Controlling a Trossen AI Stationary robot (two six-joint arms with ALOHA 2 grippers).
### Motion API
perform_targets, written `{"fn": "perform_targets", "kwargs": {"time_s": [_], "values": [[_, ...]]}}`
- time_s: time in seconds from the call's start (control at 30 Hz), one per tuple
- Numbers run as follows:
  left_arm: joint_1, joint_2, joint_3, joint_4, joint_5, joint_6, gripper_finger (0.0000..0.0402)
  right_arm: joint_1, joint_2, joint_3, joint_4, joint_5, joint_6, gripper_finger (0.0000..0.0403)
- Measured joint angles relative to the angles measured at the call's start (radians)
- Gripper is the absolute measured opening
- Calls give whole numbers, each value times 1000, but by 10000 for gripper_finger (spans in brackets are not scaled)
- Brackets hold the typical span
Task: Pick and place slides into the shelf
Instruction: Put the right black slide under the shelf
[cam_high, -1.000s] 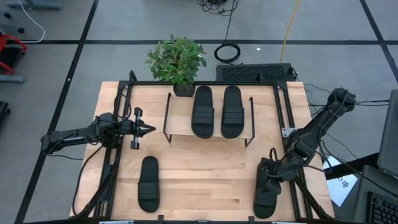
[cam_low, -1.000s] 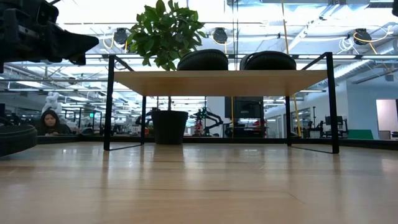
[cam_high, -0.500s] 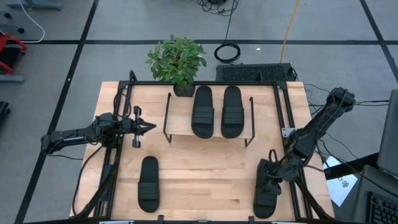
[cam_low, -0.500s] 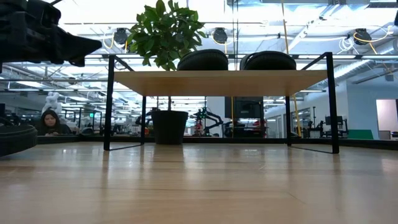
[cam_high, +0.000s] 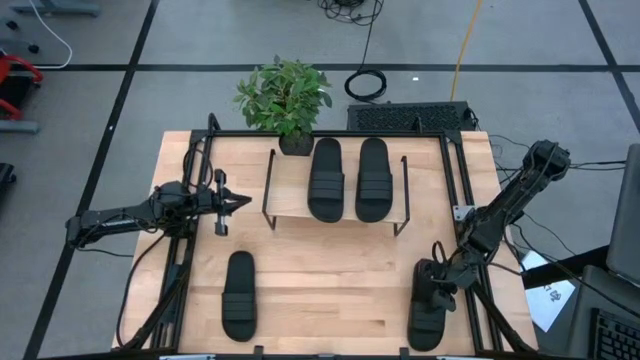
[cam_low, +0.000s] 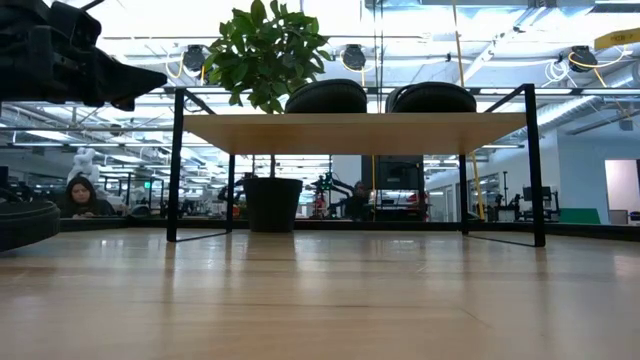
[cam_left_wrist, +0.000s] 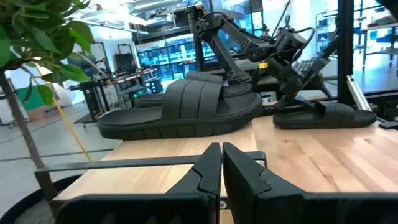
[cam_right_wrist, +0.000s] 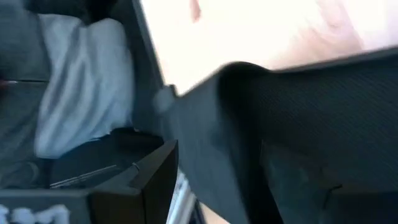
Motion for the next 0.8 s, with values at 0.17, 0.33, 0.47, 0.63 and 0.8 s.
{"fn": "perform_targets", "kwargs": {"time_s": [0.17,0.33,0.47,0.63,0.8], "values": [[0,0,0,-1,-3,0,24,3,1,-7,55,25,13,222],[0,1,0,-14,-3,-4,24,3,47,-8,85,24,18,222],[0,1,0,-50,-3,-4,24,3,97,-8,141,3,18,215],[0,1,0,-66,-3,-5,24,3,155,-8,160,-15,5,184],[0,1,0,-66,-3,-7,24,3,177,-6,172,-29,-73,114]]}}
